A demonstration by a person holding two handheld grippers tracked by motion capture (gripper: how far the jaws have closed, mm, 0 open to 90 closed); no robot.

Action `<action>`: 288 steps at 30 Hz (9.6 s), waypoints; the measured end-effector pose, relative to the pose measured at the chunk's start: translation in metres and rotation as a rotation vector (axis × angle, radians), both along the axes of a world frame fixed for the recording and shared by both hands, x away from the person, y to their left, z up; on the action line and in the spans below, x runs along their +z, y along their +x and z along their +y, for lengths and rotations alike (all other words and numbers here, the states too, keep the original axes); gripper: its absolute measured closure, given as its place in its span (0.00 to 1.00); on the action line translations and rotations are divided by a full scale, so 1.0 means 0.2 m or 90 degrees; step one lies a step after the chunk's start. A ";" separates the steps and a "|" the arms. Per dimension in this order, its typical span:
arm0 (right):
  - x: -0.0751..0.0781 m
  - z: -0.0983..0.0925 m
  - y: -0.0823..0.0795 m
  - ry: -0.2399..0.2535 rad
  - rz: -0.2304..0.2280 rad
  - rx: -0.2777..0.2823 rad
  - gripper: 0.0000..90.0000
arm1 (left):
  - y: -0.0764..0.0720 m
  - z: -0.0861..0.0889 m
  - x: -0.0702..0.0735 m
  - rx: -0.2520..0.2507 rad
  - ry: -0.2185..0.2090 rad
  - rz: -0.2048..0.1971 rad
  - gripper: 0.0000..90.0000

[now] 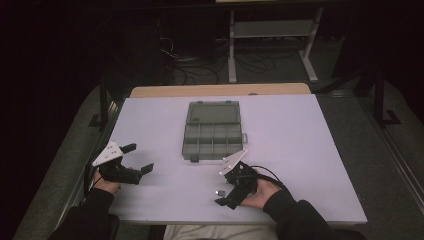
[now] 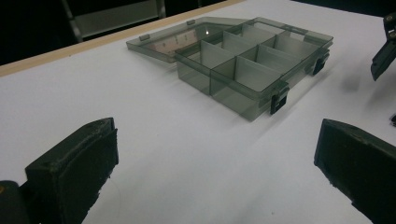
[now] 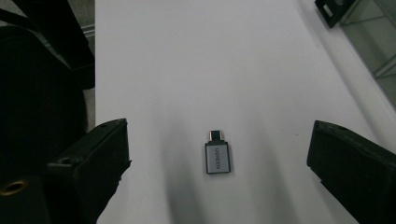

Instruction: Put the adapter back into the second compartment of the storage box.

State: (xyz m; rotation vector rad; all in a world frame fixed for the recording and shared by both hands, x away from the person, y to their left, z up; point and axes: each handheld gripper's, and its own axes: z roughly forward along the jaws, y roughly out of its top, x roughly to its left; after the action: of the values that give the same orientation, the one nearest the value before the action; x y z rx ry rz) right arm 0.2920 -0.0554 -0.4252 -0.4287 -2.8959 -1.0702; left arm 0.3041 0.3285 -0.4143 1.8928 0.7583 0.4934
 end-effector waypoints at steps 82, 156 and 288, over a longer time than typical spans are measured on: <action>0.16 0.02 0.02 -0.018 -0.034 0.015 0.84 | 0.00 0.00 0.00 -0.006 -0.001 -0.002 0.00; 0.51 0.20 0.56 -0.039 -0.087 -0.028 0.84 | 0.00 0.00 0.00 -0.007 -0.009 -0.001 0.00; 0.37 0.12 0.75 0.040 -0.055 -0.147 0.00 | 0.00 0.01 0.00 -0.006 -0.004 0.001 0.00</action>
State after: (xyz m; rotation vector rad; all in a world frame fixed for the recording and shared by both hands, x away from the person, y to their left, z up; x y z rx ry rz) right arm 0.4424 -0.0305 -0.3505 -0.7475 -2.9312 -1.2344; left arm 0.3036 0.3304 -0.4152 1.8901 0.7510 0.4828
